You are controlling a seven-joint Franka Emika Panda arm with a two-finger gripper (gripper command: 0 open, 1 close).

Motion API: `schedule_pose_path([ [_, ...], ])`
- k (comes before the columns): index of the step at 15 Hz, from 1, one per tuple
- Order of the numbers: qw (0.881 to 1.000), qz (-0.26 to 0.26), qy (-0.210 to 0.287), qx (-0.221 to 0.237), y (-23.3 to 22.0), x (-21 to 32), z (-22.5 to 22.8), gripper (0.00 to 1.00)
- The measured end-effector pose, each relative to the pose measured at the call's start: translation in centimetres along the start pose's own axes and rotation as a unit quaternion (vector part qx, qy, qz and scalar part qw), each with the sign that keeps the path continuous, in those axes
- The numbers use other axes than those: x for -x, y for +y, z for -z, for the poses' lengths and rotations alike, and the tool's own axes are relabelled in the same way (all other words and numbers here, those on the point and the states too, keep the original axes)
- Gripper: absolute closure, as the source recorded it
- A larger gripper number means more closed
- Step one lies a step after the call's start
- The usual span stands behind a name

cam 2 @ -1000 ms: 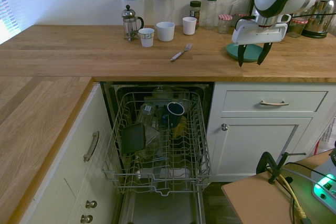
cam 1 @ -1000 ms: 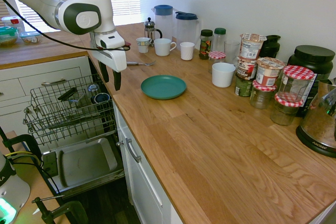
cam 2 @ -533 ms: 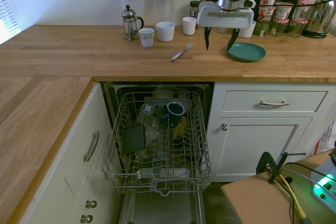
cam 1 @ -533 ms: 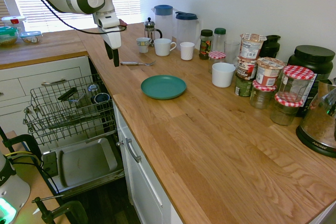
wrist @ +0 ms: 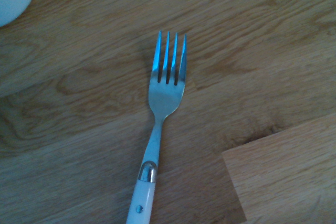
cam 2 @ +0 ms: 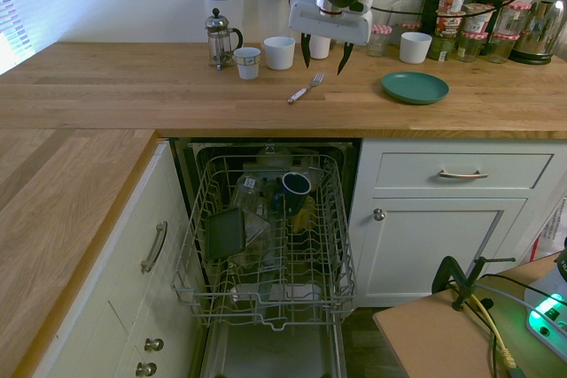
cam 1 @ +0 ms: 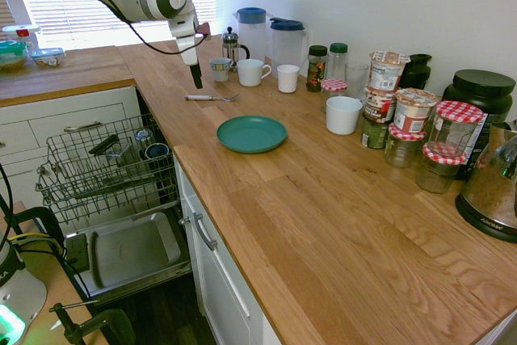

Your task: Put the fork in the dishwasher

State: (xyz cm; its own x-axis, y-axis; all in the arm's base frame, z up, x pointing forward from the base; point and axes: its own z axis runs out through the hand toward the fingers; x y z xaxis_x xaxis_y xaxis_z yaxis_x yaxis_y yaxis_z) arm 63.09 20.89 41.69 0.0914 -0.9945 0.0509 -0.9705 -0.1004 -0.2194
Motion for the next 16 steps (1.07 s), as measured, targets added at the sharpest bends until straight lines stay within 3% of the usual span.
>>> schedule_pose_path([
  [6,0.996,-0.084,0.004,0.001,-2.6,2.5,-2.7,0.0],
  [10,0.988,-0.145,0.049,0.013,-3.9,3.8,-4.4,0.0],
  [16,0.981,-0.179,0.068,0.017,-5.7,3.6,-6.6,0.0],
])
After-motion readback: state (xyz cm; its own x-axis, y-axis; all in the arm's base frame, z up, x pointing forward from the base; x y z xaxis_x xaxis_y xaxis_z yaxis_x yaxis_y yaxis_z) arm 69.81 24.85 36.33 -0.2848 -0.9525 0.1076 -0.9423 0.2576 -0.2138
